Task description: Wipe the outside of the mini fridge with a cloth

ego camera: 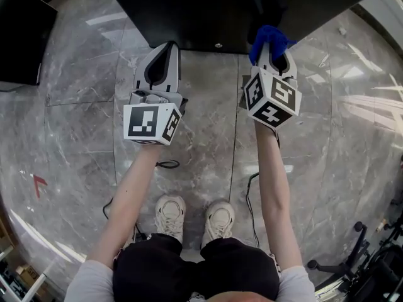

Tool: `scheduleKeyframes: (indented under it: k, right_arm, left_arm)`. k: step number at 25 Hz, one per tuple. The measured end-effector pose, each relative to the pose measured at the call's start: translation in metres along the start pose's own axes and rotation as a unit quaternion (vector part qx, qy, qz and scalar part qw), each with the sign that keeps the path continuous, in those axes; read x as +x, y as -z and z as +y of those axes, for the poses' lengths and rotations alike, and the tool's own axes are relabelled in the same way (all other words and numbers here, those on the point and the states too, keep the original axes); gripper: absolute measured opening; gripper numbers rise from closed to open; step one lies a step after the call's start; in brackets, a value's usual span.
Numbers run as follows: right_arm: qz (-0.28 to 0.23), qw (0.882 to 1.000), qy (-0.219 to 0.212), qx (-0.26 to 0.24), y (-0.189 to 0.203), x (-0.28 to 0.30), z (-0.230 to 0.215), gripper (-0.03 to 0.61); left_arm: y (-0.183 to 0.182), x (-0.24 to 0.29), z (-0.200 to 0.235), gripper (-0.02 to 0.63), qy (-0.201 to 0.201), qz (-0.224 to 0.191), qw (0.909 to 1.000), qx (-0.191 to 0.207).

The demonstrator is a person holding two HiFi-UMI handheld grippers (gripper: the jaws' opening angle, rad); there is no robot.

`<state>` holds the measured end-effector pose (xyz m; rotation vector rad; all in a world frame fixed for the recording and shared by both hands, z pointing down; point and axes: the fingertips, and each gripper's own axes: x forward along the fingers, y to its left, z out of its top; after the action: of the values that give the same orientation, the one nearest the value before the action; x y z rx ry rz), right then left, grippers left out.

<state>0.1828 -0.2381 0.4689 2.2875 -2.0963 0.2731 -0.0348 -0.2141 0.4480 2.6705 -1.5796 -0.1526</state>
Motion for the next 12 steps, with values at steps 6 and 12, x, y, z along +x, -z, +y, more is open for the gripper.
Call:
scheduleKeyframes:
  k: [6, 12]
  right_arm:
    - [0.006, 0.998, 0.056, 0.004, -0.003, 0.002, -0.059, 0.061]
    - [0.008, 0.997, 0.071, -0.002, -0.004, 0.005, -0.084, 0.061]
  left_arm:
    - [0.009, 0.003, -0.006, 0.005, 0.005, 0.01, 0.9999, 0.004]
    - [0.02, 0.006, -0.005, 0.005, -0.003, 0.021, 0.9998, -0.006]
